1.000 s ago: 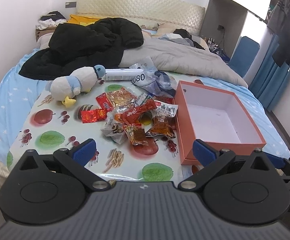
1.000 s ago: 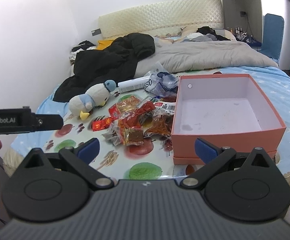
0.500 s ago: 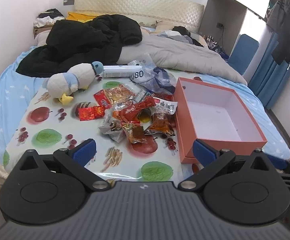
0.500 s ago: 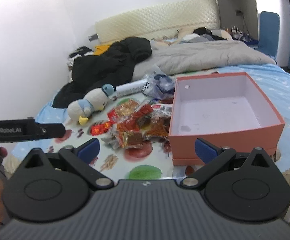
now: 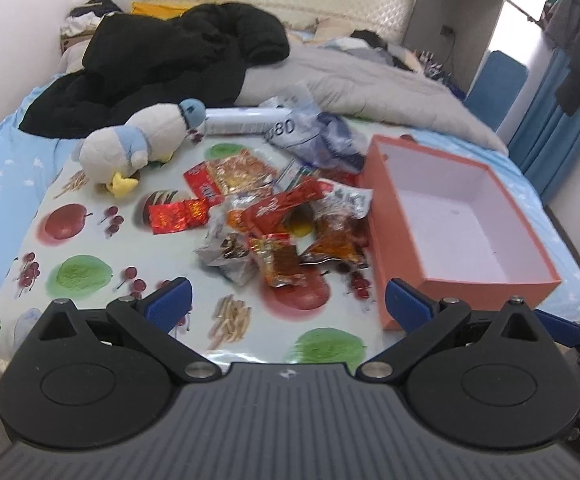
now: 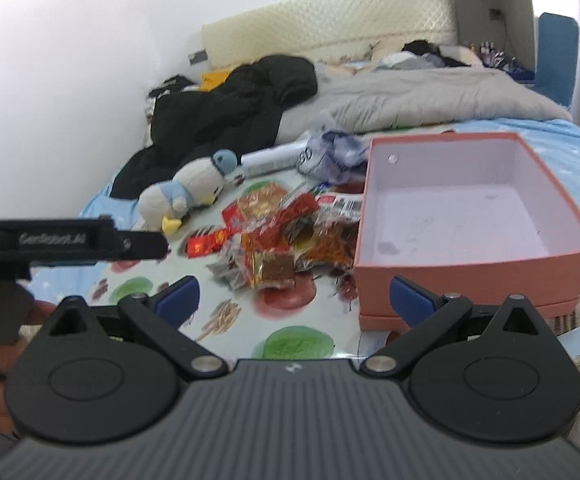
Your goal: Organize snacks
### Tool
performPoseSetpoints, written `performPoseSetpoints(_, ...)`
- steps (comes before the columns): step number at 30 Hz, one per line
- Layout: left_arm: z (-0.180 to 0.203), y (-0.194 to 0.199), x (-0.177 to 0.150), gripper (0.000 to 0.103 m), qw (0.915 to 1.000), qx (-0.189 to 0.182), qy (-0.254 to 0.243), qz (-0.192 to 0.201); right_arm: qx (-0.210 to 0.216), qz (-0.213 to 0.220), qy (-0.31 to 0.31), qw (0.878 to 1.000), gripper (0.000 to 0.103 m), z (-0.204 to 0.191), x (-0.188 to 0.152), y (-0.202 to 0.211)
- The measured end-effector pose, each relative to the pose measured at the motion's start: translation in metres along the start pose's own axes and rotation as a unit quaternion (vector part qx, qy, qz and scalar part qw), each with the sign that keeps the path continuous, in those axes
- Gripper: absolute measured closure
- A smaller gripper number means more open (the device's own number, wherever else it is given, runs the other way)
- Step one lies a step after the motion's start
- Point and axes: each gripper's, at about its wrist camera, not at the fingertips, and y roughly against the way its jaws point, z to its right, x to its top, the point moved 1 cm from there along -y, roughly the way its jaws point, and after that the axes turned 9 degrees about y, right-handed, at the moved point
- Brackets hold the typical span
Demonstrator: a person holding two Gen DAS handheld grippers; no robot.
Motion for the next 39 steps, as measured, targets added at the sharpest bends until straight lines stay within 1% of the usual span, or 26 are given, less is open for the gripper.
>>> performPoseSetpoints(2,-0.007,-0.012,0.003,0.000,1.0000,0.007,0.003,-0.001,0.004,-0.007,0.007,1.000,0.002,-0.002,-0.003,-0.009)
performPoseSetpoints(4,-0.017,-0.020,0.005,0.000,0.9998,0.013,0.016,0.008,0.020,-0.015,0.013,1.000,0.006,-0.004,-0.003,-0.019)
performPoseSetpoints(7,-0.029,-0.036,0.009,0.000,0.9996,0.010,0.025,0.007,0.030,-0.026,0.018,0.999,0.006,-0.008,-0.002,-0.034)
performPoseSetpoints(11,-0.045,-0.061,0.014,0.001,0.9988,0.004,0.049,-0.006,0.044,-0.034,0.032,0.998,0.009,-0.017,0.002,-0.054)
performPoseSetpoints(12,-0.049,-0.066,0.014,0.001,0.9984,-0.001,0.055,-0.008,0.048,-0.036,0.033,0.998,0.013,-0.018,0.003,-0.059)
performPoseSetpoints(15,-0.061,-0.088,0.015,0.002,0.9965,-0.017,0.079,-0.020,0.053,-0.051,0.055,0.996,0.029,-0.025,0.005,-0.080)
performPoseSetpoints(19,-0.080,-0.120,0.014,0.009,0.9931,-0.022,0.111,-0.031,0.057,-0.059,0.095,0.992,0.030,-0.033,0.004,-0.109)
performPoseSetpoints(23,-0.103,-0.154,0.012,0.010,0.9865,-0.029,0.152,-0.054,0.044,-0.073,0.167,0.982,0.031,-0.045,0.000,-0.144)
performPoseSetpoints(24,-0.108,-0.162,0.012,0.011,0.9857,-0.022,0.156,-0.062,0.041,-0.081,0.184,0.979,0.030,-0.048,-0.003,-0.153)
performPoseSetpoints(27,-0.118,-0.183,0.013,0.012,0.9853,-0.001,0.157,-0.067,0.027,-0.101,0.231,0.967,0.031,-0.053,-0.012,-0.182)
performPoseSetpoints(29,-0.124,-0.196,0.013,0.012,0.9834,-0.005,0.164,-0.078,0.021,-0.108,0.246,0.963,0.031,-0.056,-0.017,-0.200)
performPoseSetpoints(30,-0.126,-0.203,0.013,0.013,0.9832,-0.006,0.161,-0.086,0.018,-0.112,0.255,0.960,0.031,-0.057,-0.019,-0.207)
performPoseSetpoints(32,-0.126,-0.215,0.012,0.017,0.9857,0.002,0.138,-0.097,0.020,-0.114,0.272,0.955,0.031,-0.060,-0.021,-0.218)
performPoseSetpoints(35,-0.125,-0.231,0.011,0.020,0.9858,-0.008,0.121,-0.116,0.032,-0.119,0.294,0.948,0.032,-0.065,-0.022,-0.233)
performPoseSetpoints(37,-0.125,-0.237,0.011,0.021,0.9858,-0.018,0.115,-0.122,0.037,-0.122,0.307,0.943,0.038,-0.069,-0.023,-0.243)
performPoseSetpoints(39,-0.124,-0.242,0.012,0.021,0.9861,-0.032,0.106,-0.124,0.033,-0.116,0.325,0.938,0.042,-0.074,-0.025,-0.250)
